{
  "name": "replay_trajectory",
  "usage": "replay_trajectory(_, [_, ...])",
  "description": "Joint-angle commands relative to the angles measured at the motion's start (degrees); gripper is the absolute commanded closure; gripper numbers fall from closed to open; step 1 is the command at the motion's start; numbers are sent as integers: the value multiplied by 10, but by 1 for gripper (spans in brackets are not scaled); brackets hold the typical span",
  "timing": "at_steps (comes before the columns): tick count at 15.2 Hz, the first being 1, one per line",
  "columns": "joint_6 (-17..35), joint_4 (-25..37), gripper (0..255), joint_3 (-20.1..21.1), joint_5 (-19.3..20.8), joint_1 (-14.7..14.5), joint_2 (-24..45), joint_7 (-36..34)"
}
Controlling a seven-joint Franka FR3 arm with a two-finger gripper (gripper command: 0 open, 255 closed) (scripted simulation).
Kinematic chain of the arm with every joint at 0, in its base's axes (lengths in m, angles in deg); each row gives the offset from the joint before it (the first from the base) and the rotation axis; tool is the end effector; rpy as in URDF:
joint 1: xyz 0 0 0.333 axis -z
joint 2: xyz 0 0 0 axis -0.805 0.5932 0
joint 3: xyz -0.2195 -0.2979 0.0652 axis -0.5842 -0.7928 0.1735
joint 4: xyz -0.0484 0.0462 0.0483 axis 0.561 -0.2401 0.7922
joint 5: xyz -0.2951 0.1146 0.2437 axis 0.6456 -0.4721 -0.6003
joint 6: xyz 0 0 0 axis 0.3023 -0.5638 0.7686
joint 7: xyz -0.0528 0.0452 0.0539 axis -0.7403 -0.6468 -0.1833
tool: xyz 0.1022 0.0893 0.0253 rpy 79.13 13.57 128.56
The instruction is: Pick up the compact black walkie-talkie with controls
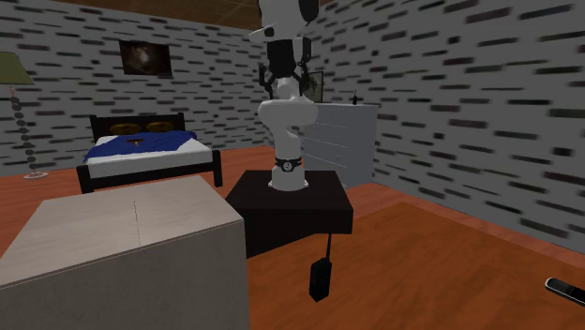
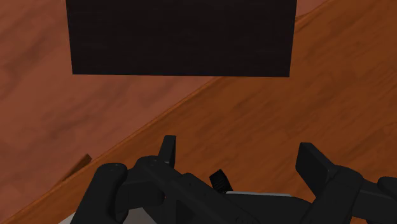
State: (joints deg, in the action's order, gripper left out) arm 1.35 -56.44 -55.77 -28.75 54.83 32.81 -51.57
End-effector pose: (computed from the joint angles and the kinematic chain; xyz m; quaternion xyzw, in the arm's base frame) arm 0.2500 -0.0067 0.5651 -0.9972 0.0163 0.0450 0.0574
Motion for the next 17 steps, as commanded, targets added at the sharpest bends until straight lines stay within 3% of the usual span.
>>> replay_trajectory(1, [0, 0, 0, 0, 0, 0, 0, 0])
replay_trajectory(9, [134, 6, 0, 26, 2, -21, 163, 12])
replay_trajectory(17, [239, 61, 0, 49, 15, -36, 347, 15])
